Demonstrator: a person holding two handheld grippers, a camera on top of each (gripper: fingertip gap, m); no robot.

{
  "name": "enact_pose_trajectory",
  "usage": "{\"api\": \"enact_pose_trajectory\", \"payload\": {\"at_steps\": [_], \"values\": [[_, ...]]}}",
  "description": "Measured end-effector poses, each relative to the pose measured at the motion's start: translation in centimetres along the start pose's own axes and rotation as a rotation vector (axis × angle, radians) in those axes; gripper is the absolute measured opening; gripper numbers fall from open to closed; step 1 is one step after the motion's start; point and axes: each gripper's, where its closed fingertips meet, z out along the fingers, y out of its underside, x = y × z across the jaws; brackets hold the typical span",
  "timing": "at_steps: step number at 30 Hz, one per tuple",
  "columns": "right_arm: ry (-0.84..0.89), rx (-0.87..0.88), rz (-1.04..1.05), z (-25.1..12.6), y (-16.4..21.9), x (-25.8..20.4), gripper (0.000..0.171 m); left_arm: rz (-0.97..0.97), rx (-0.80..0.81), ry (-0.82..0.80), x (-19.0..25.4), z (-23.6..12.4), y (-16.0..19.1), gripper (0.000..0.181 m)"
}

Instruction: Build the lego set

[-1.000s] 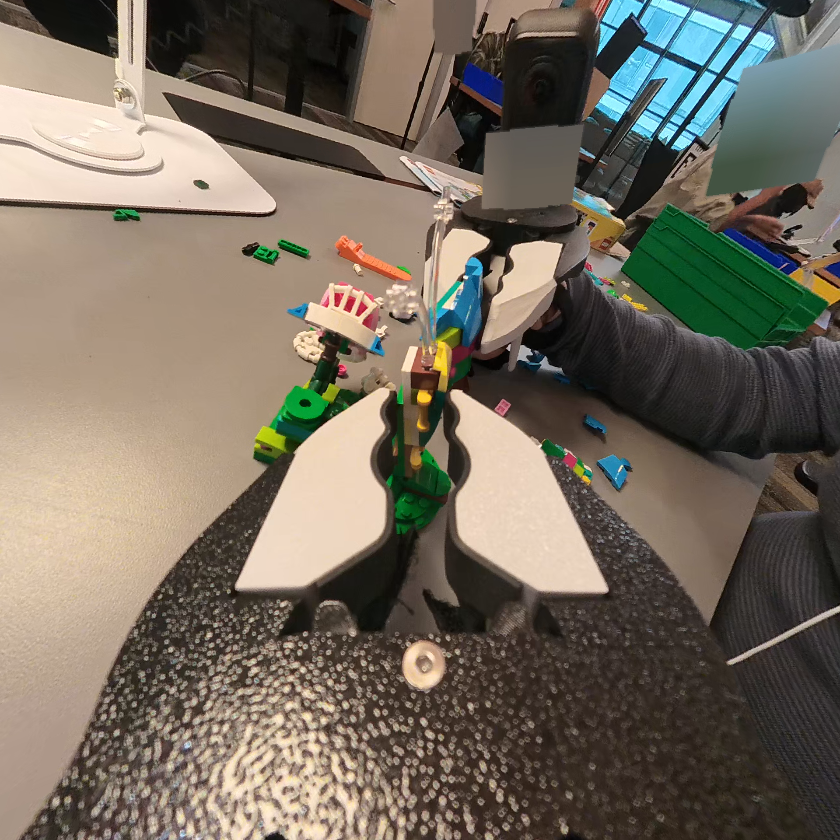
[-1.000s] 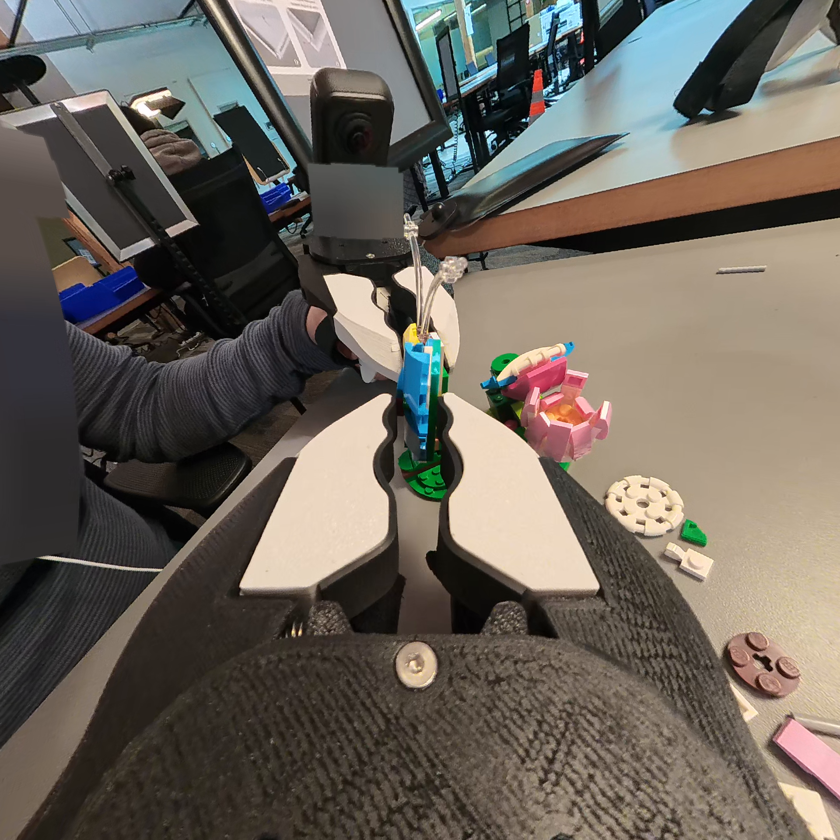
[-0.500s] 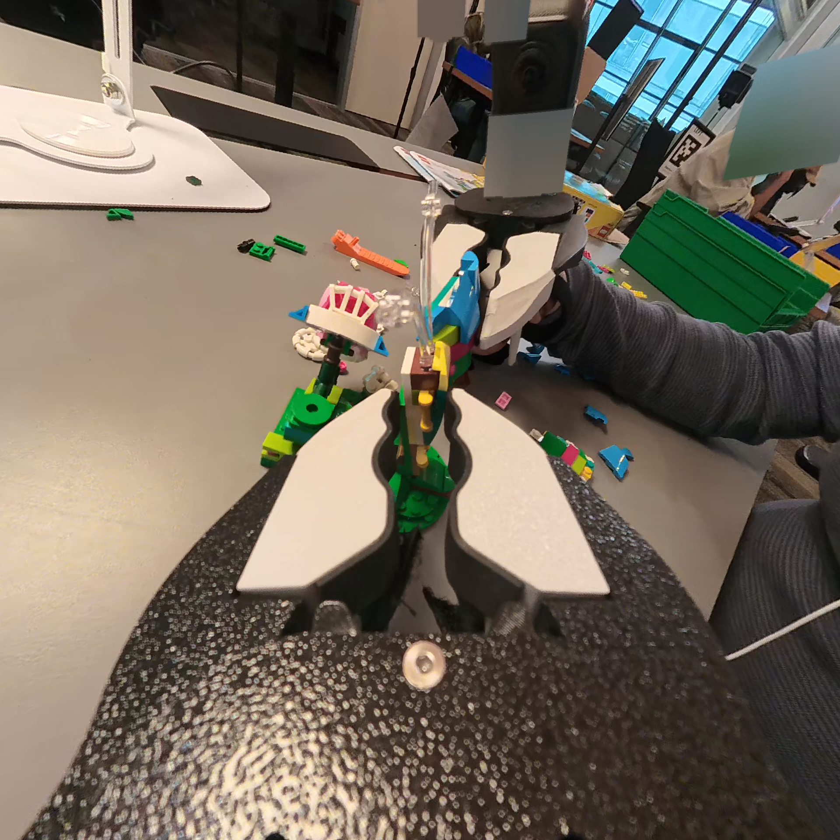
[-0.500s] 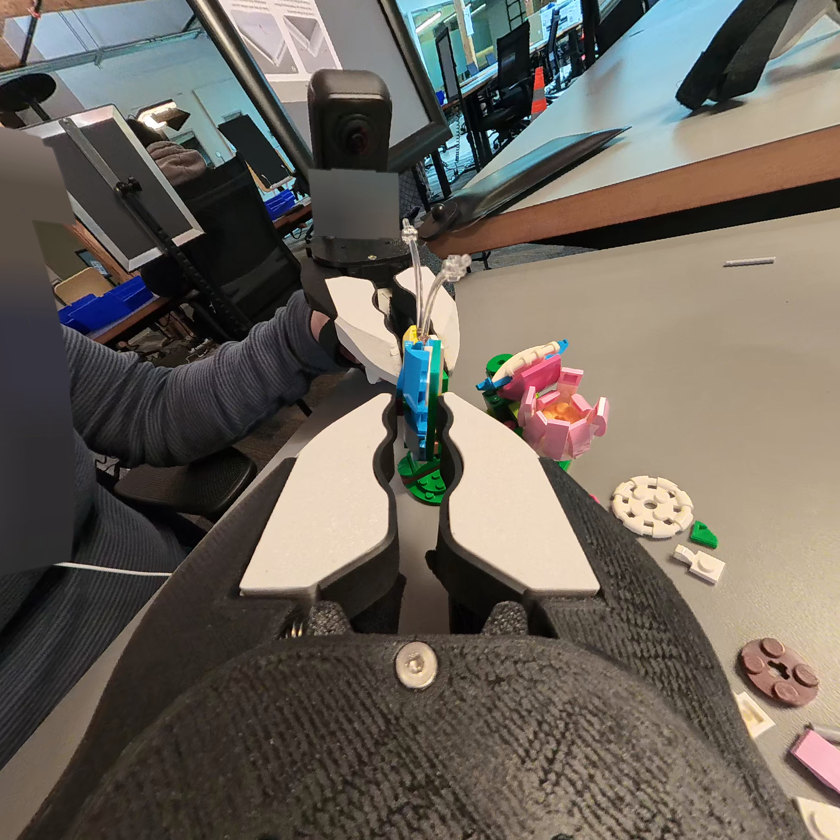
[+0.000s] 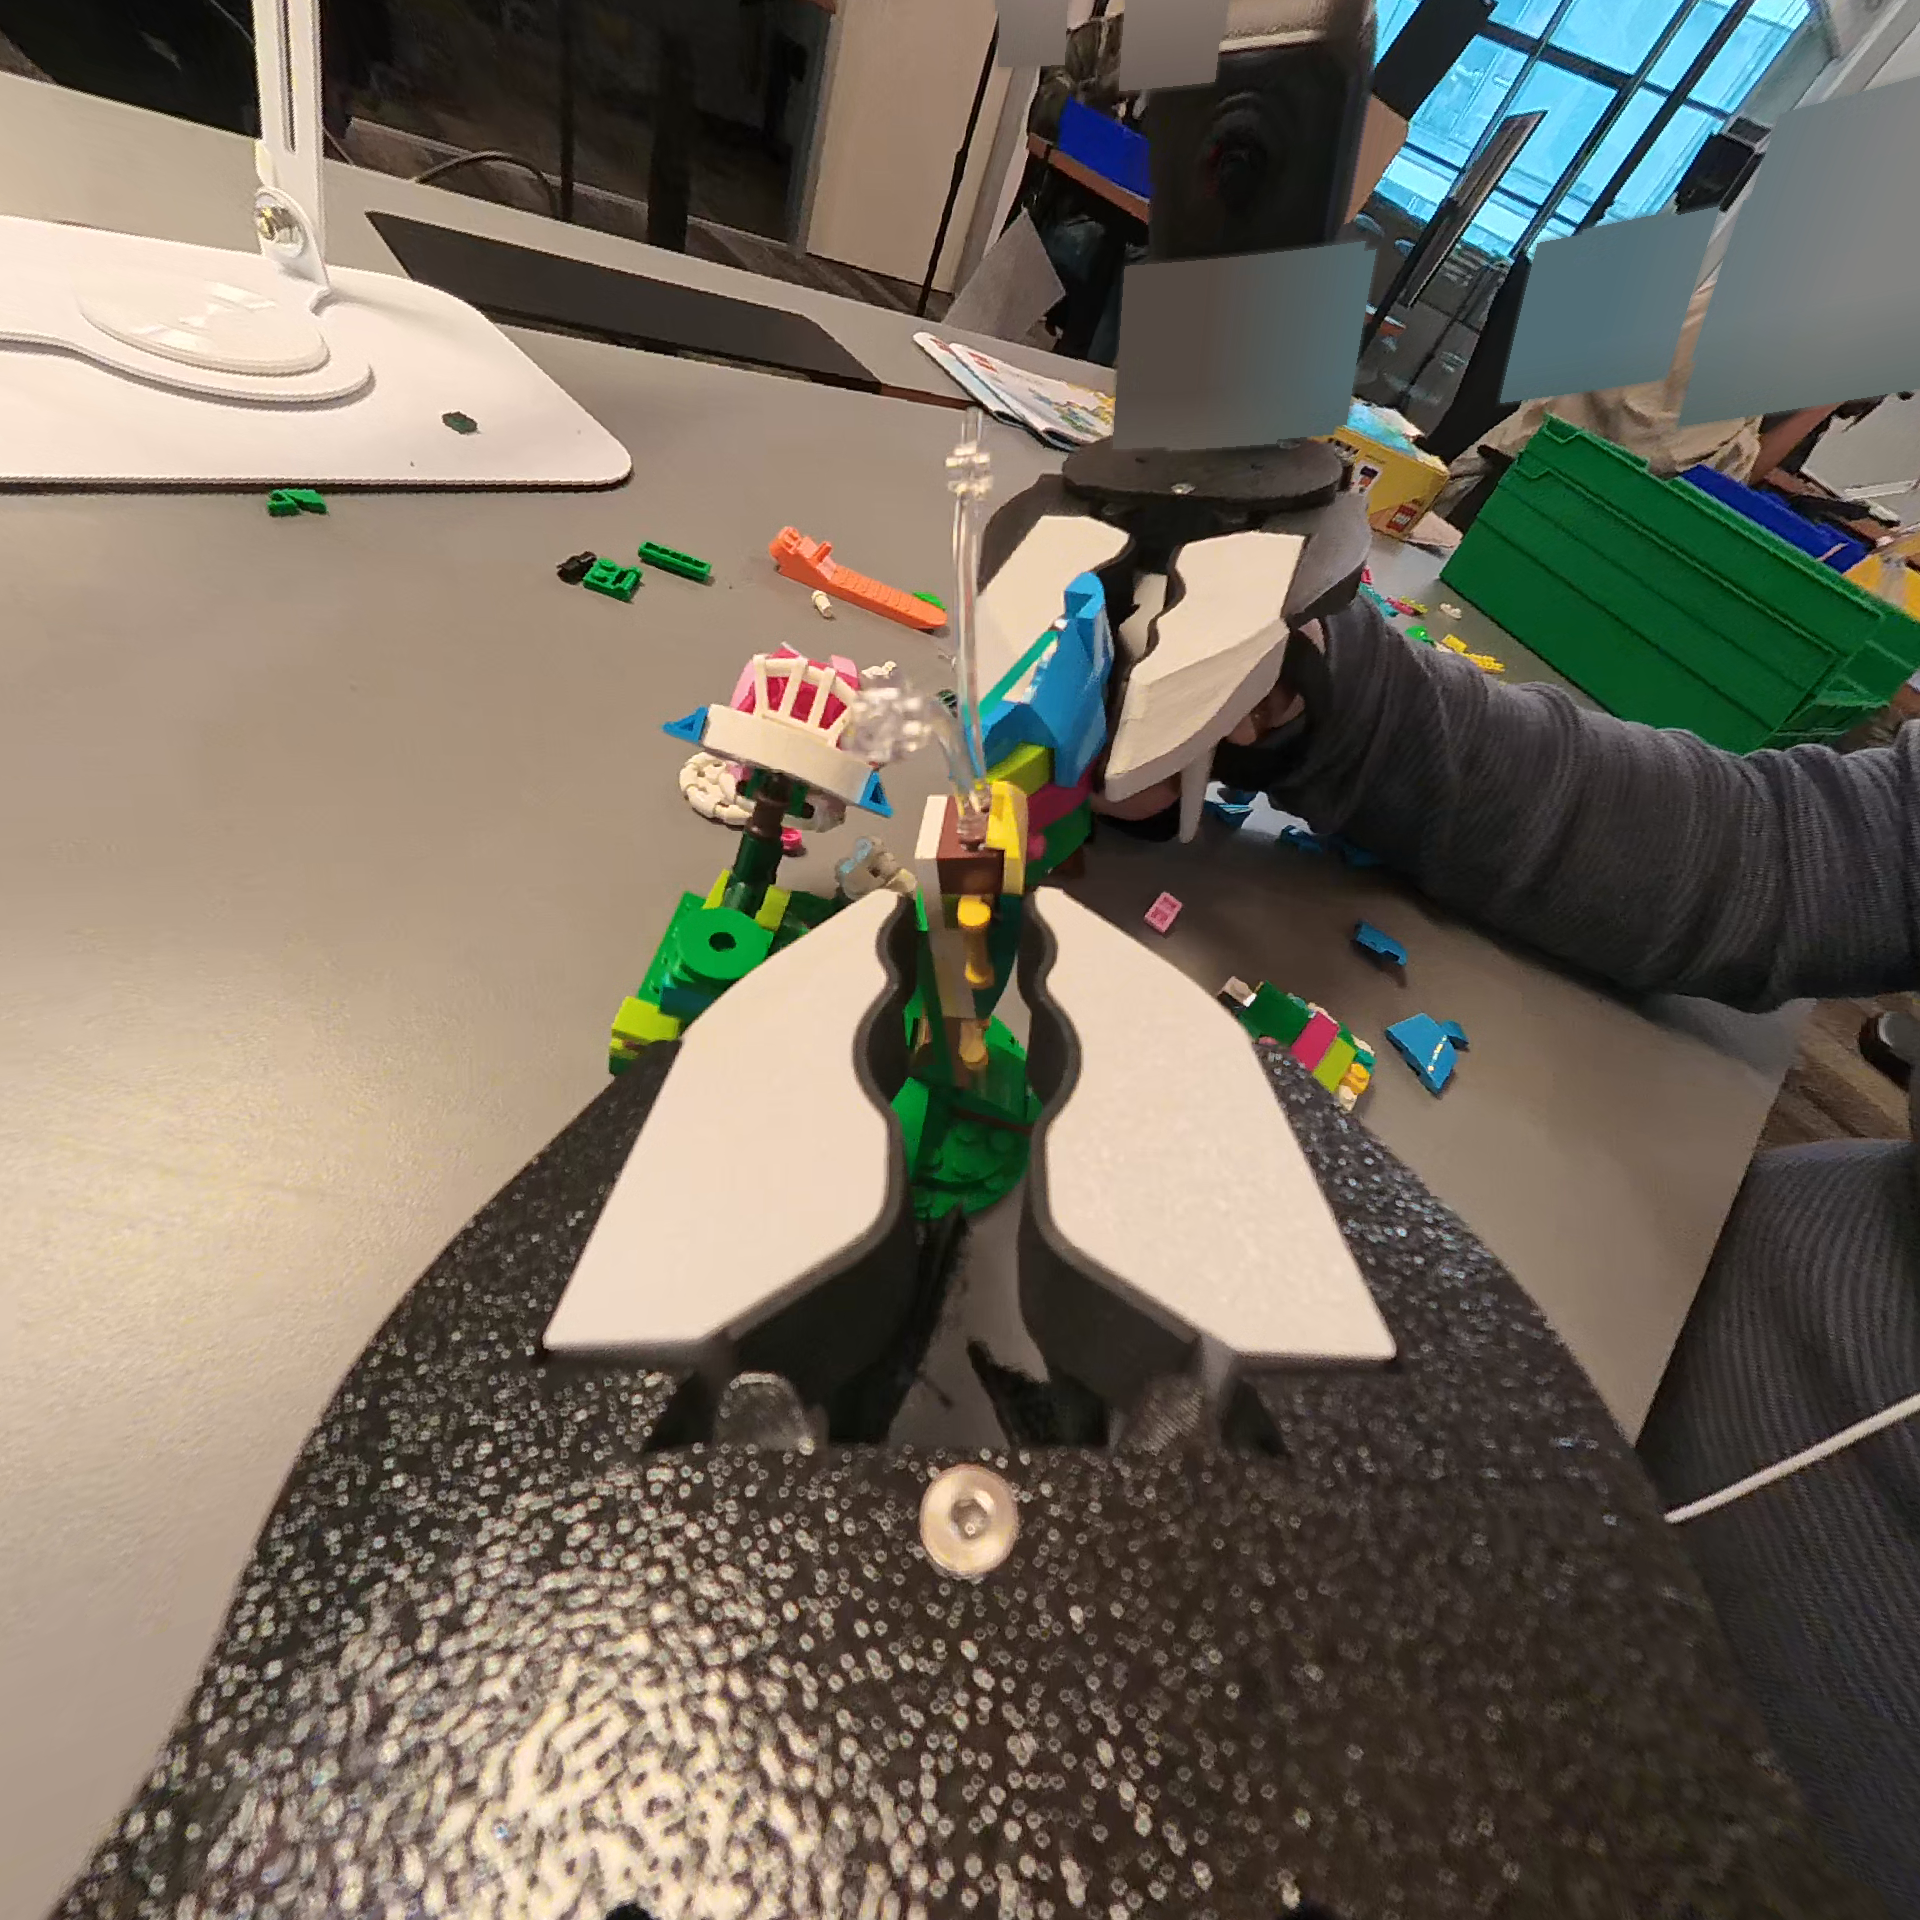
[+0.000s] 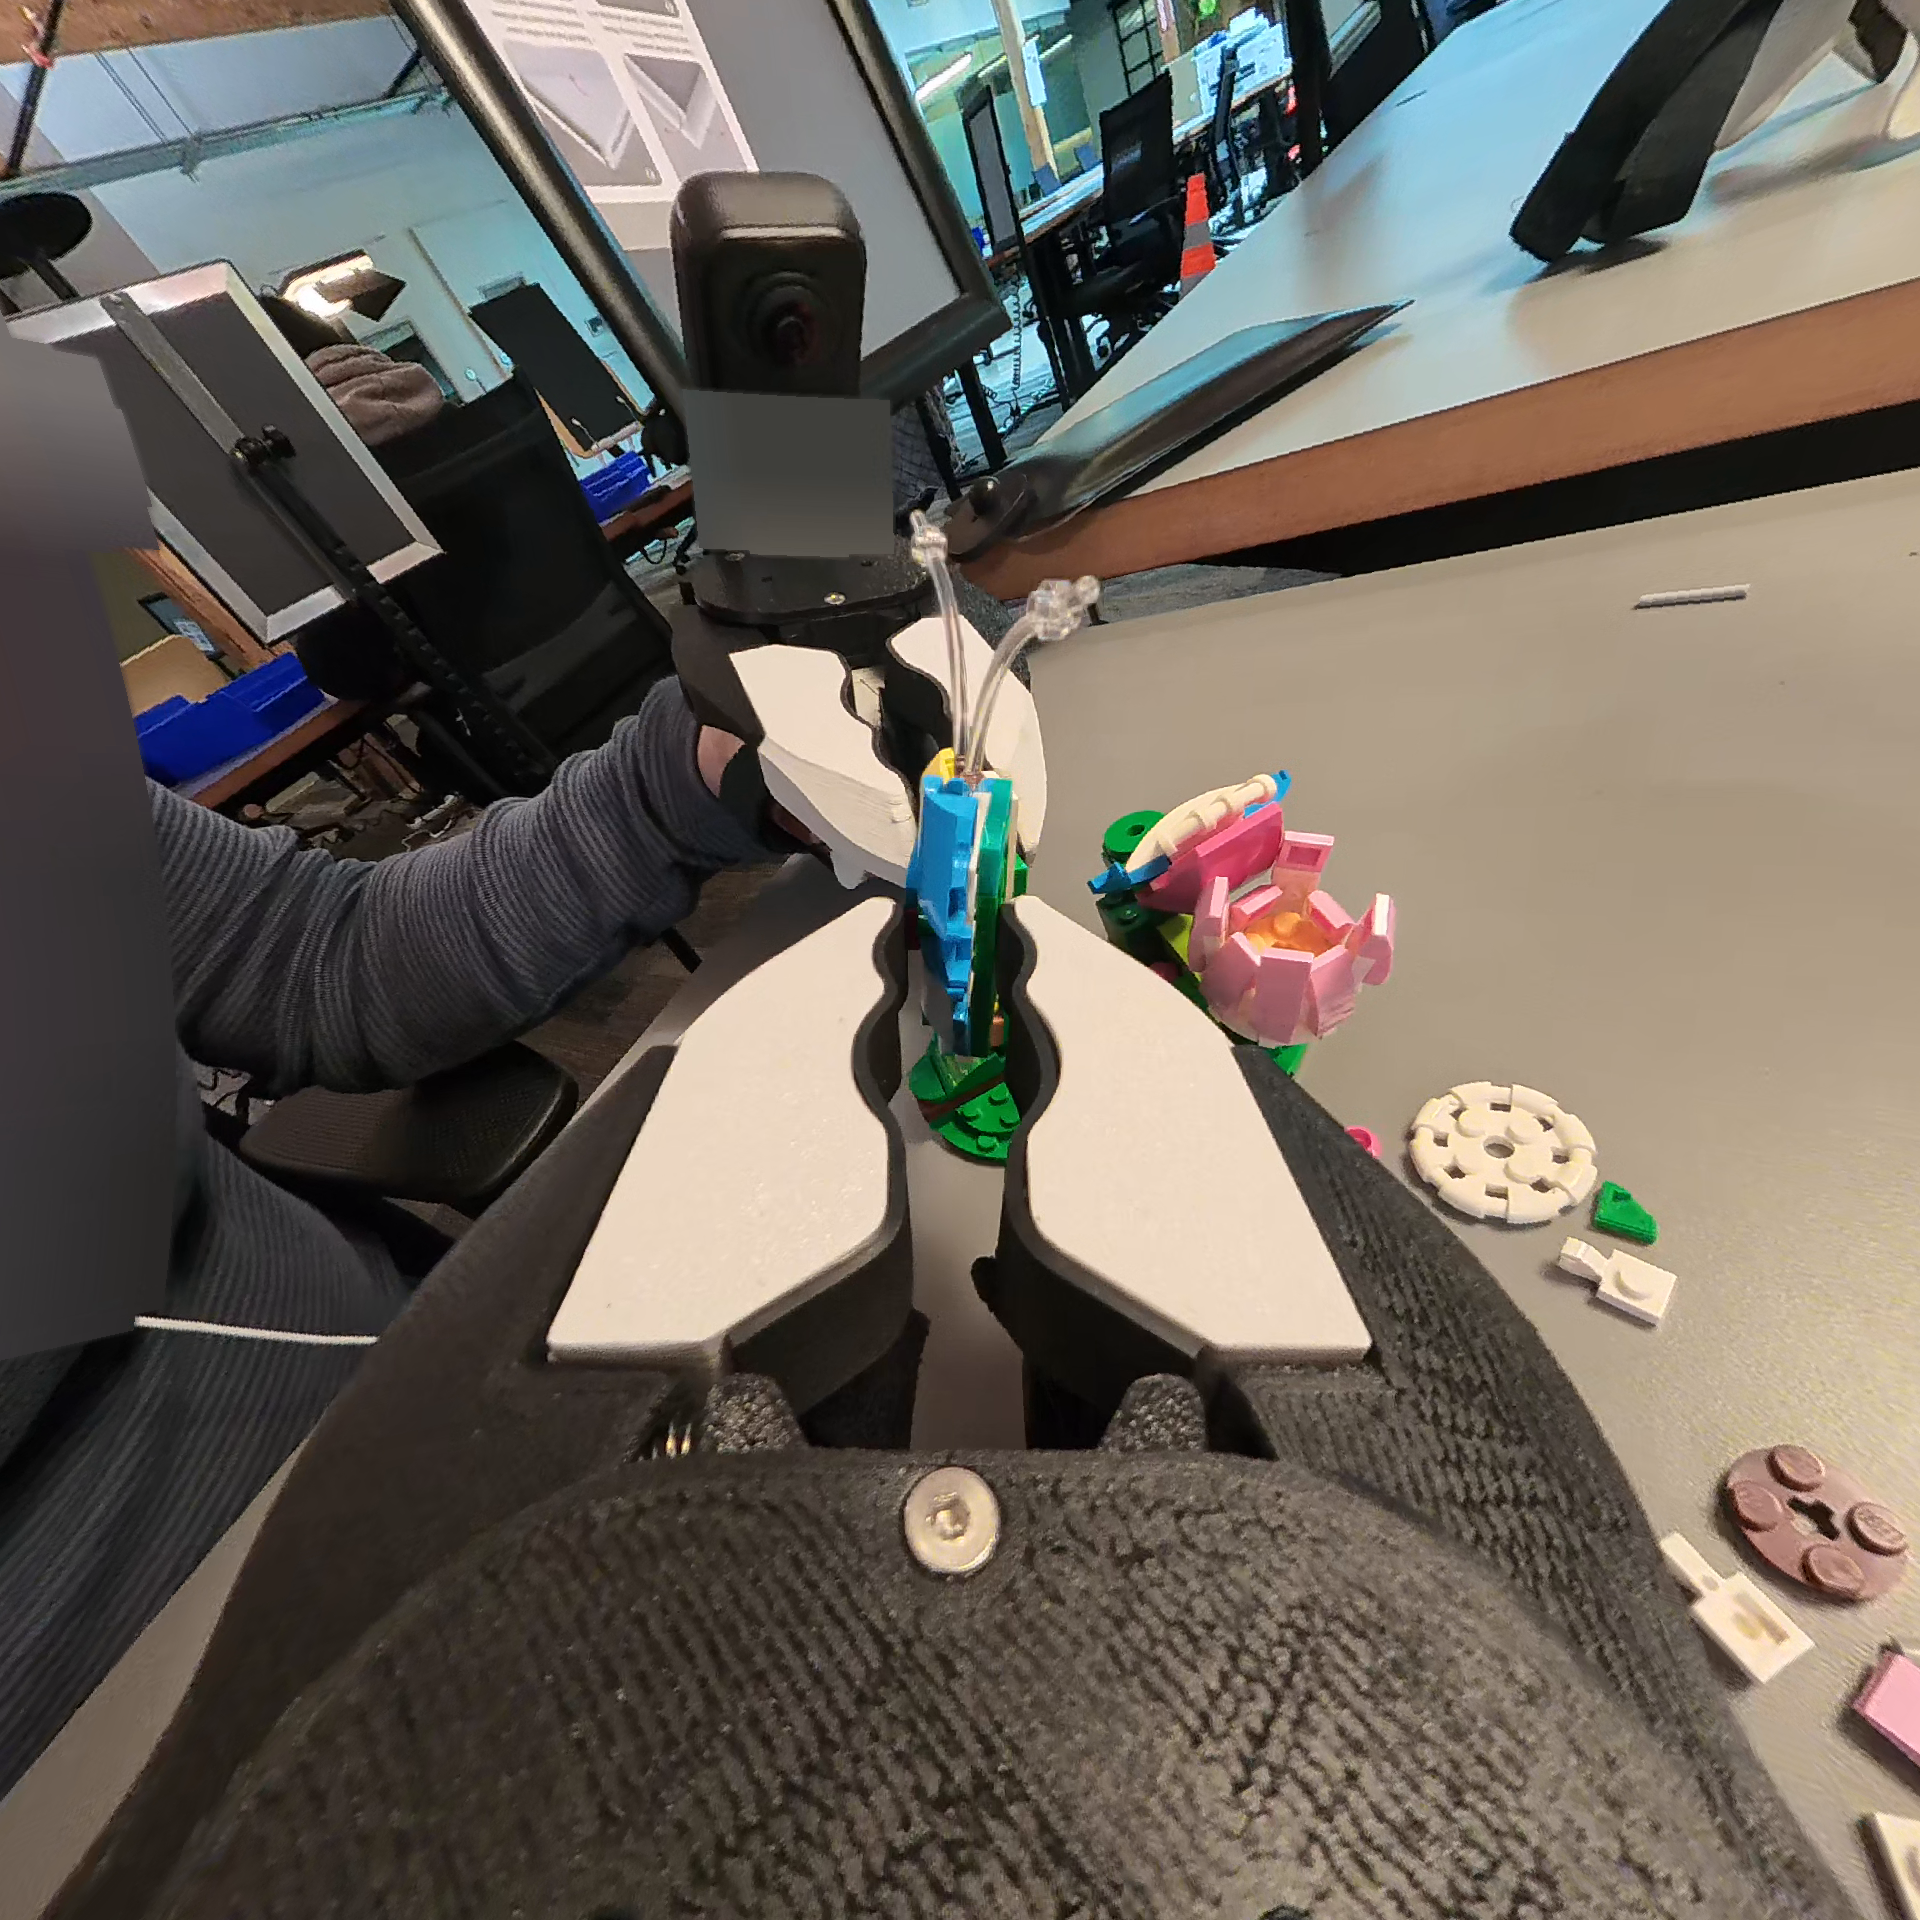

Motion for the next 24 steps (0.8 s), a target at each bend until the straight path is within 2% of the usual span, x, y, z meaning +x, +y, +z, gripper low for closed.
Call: {"api": "enact_pose_trajectory", "payload": {"at_steps": [16,24], "values": [[0.137,0.016,-0.051,0.45,-0.09,0.09,0.015,0.001,-0.001,-0.020,-0.28,-0.08,0.02,0.018],[0.103,0.038,-0.018,0.37,-0.21,0.24,0.015,0.000,-0.006,-0.012,-0.24,-0.07,0.08,0.018]]}}
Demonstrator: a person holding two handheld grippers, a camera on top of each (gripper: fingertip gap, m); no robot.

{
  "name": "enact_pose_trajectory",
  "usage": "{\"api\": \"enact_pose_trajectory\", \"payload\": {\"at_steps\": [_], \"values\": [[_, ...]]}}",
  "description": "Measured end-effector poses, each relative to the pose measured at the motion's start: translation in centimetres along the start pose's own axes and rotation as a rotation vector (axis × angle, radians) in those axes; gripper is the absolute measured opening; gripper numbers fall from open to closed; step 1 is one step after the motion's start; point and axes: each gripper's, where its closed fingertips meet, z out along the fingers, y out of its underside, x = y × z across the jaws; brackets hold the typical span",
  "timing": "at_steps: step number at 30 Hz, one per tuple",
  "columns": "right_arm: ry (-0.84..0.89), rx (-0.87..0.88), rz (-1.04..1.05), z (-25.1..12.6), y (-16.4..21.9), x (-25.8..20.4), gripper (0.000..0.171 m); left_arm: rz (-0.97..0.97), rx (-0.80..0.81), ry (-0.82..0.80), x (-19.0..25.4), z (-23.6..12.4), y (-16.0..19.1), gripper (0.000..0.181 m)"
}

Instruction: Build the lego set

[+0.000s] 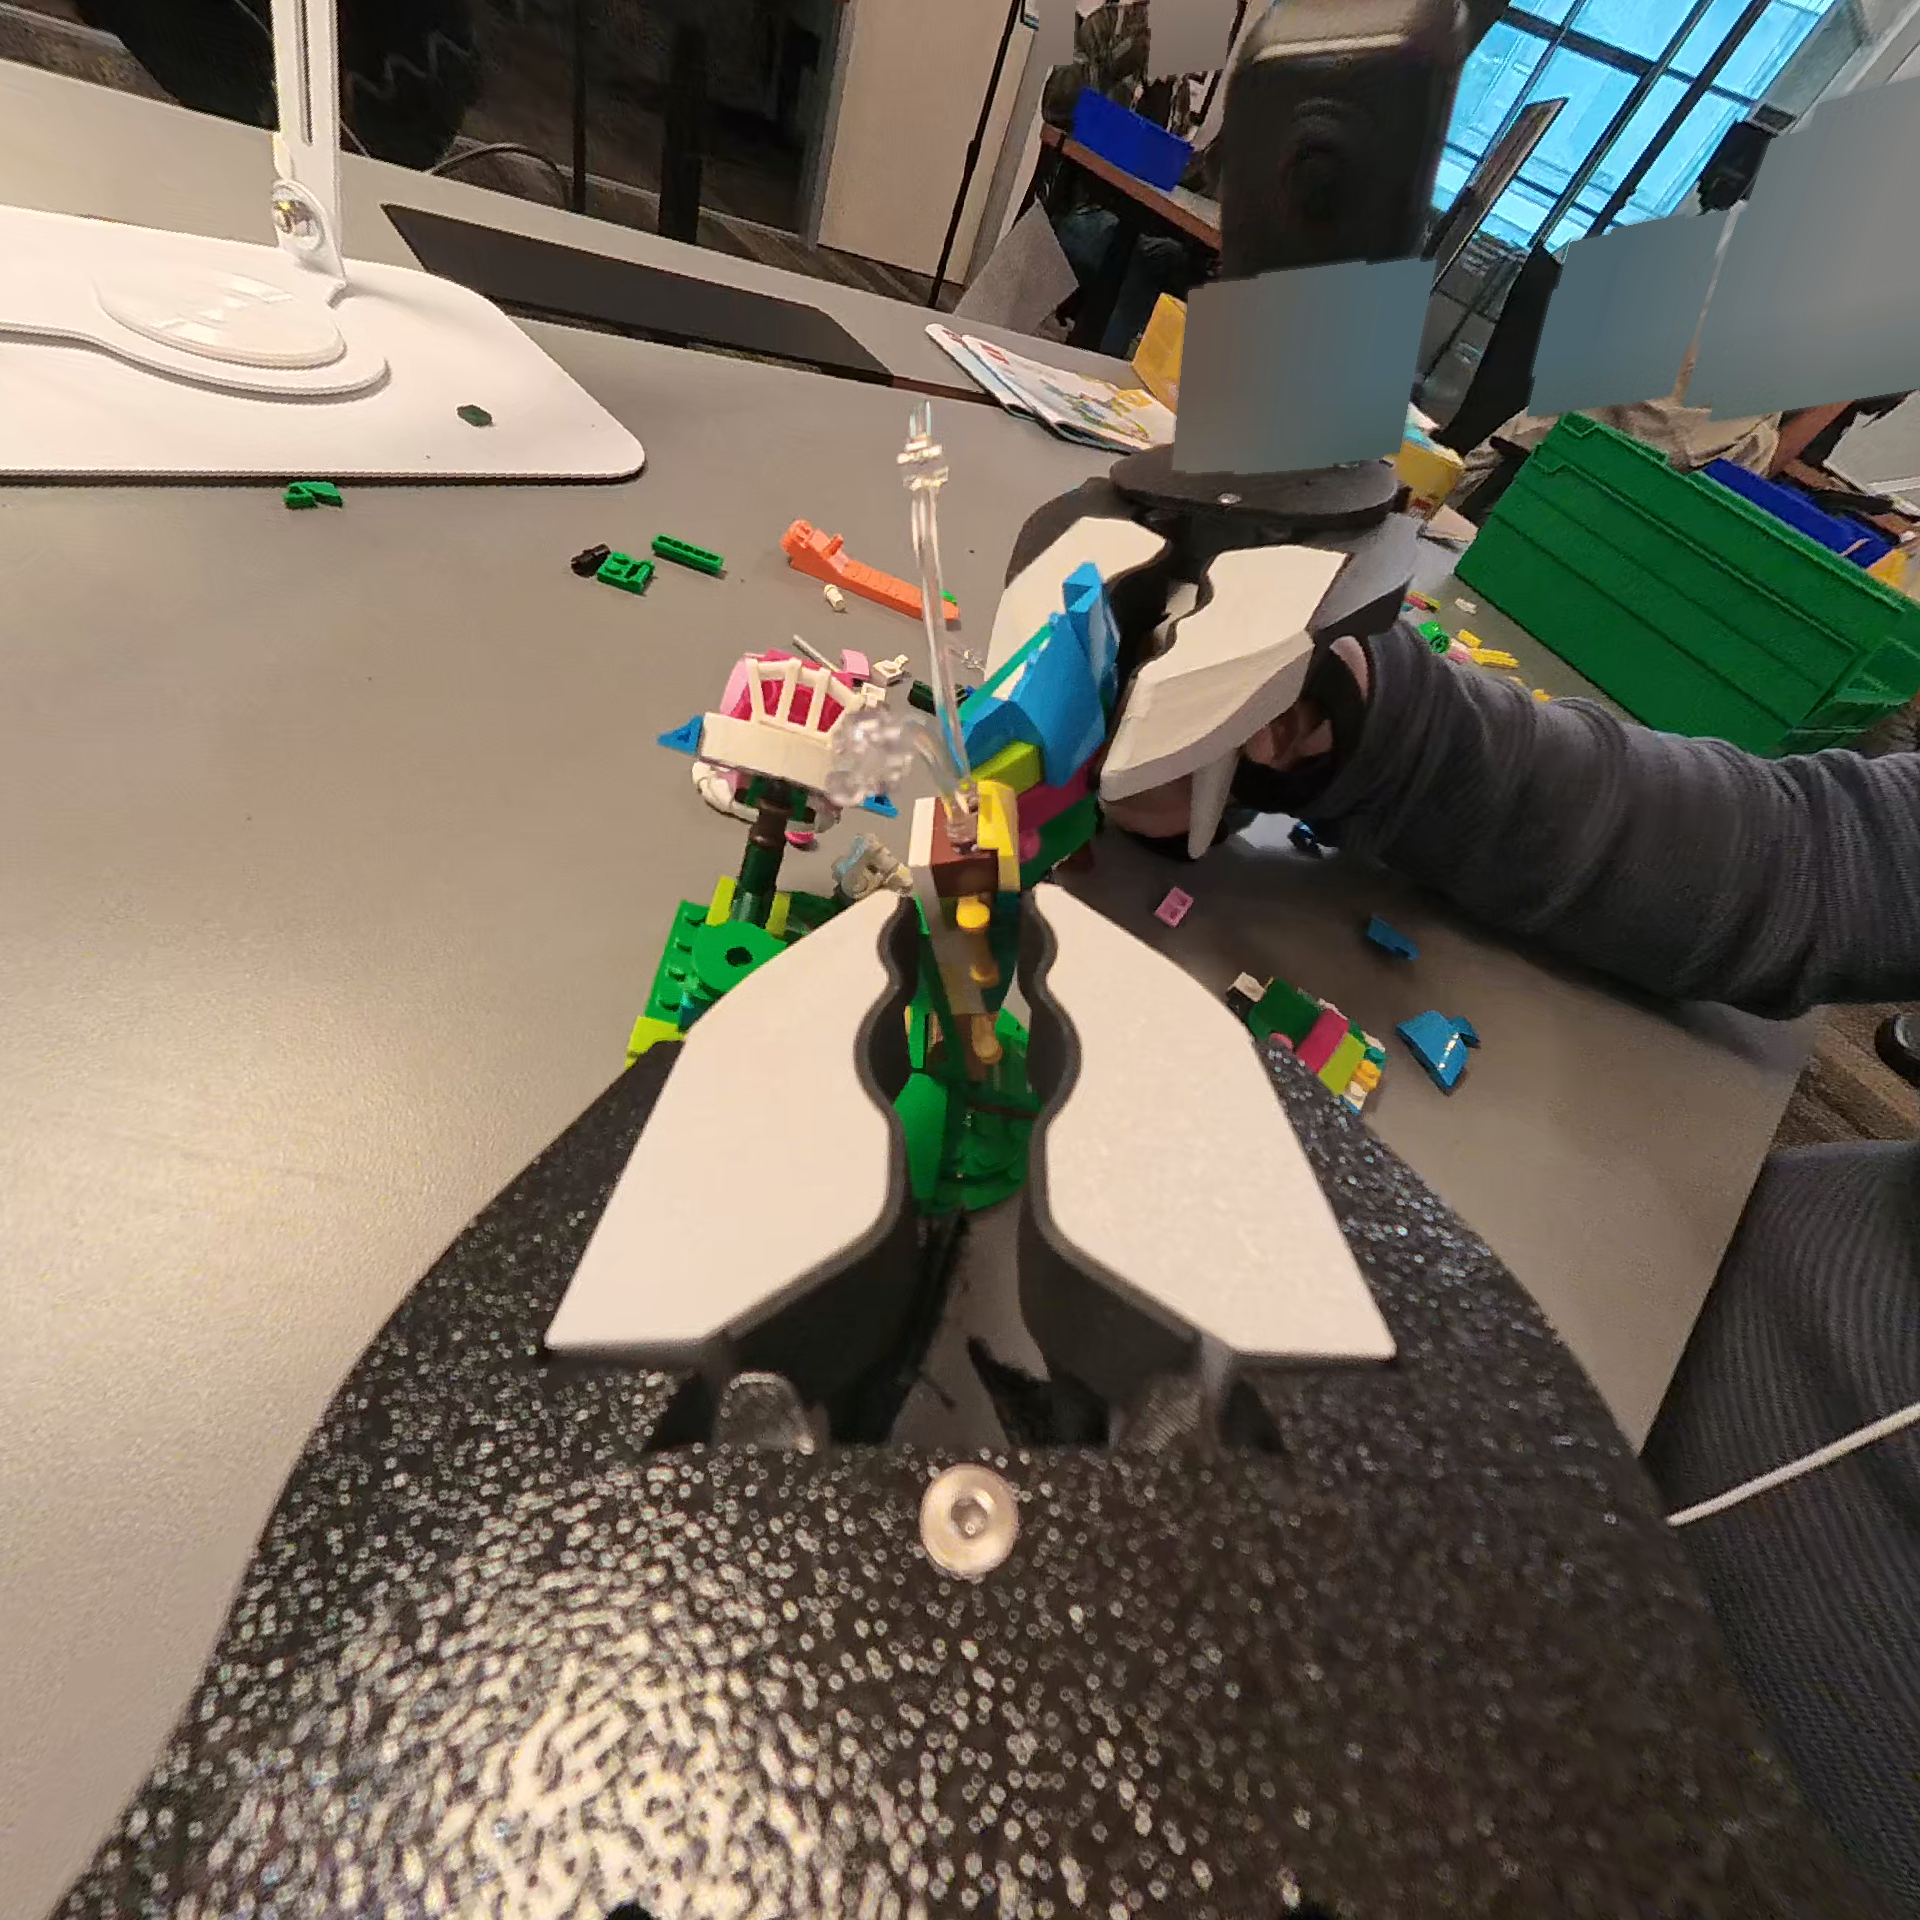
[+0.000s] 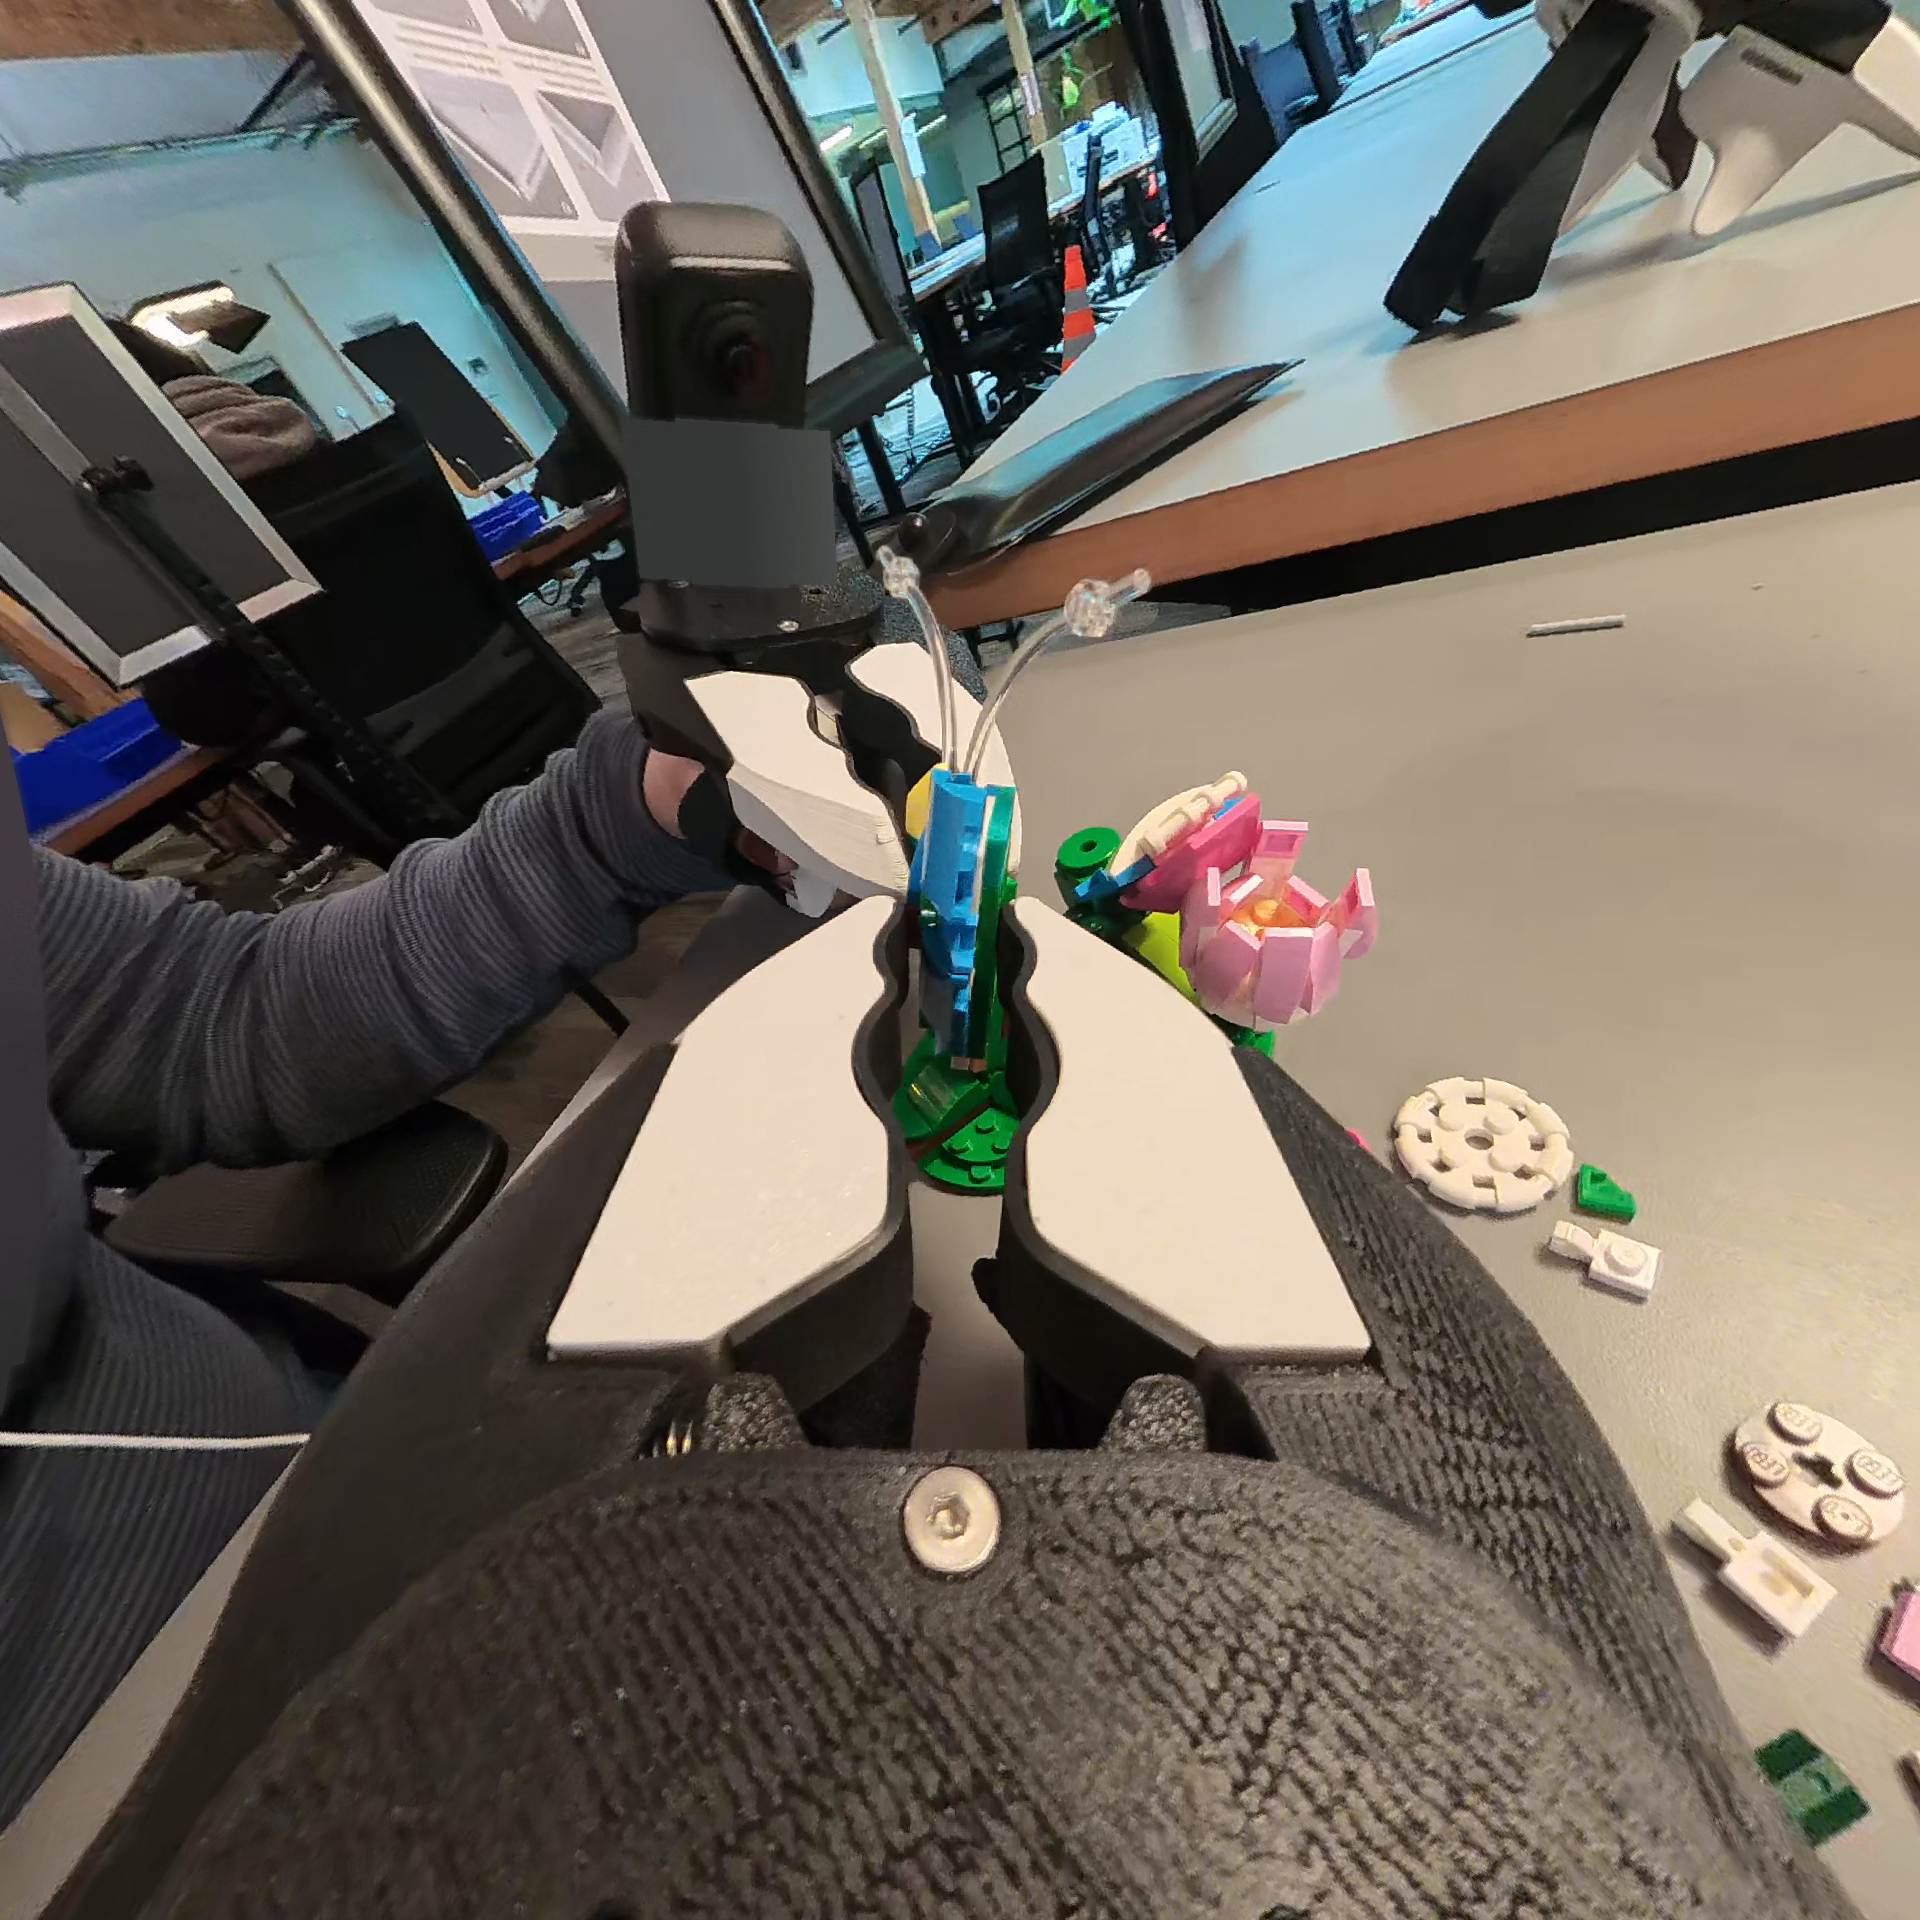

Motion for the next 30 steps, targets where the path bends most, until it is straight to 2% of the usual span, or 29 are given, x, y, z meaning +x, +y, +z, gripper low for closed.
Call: {"api": "enact_pose_trajectory", "payload": {"at_steps": [13,18,21,23,26,30], "values": [[-0.042,-0.022,0.033,-0.1,0.1,0.0,0.015,0.013,0.000,-0.005,0.0,0.1,0.0,0.018],[-0.057,-0.044,0.023,-0.6,0.1,-0.3,0.031,-0.005,0.001,-0.008,-0.2,0.1,-0.1,0.019],[-0.049,-0.057,0.023,-1.7,-0.2,-0.2,0.033,0.040,0.013,-0.006,0.2,0.0,-0.2,0.045],[-0.038,-0.073,0.024,-2.4,-0.3,0.0,0.034,0.060,0.011,-0.031,0.1,-0.1,-0.1,0.047],[-0.008,-0.102,0.013,-3.4,-0.7,0.1,0.034,0.073,-0.012,-0.074,-0.3,0.0,0.1,0.047],[0.055,-0.101,-0.045,-5.3,-2.6,-0.5,0.034,0.070,-0.056,-0.155,-0.8,0.1,0.8,0.038]]}}
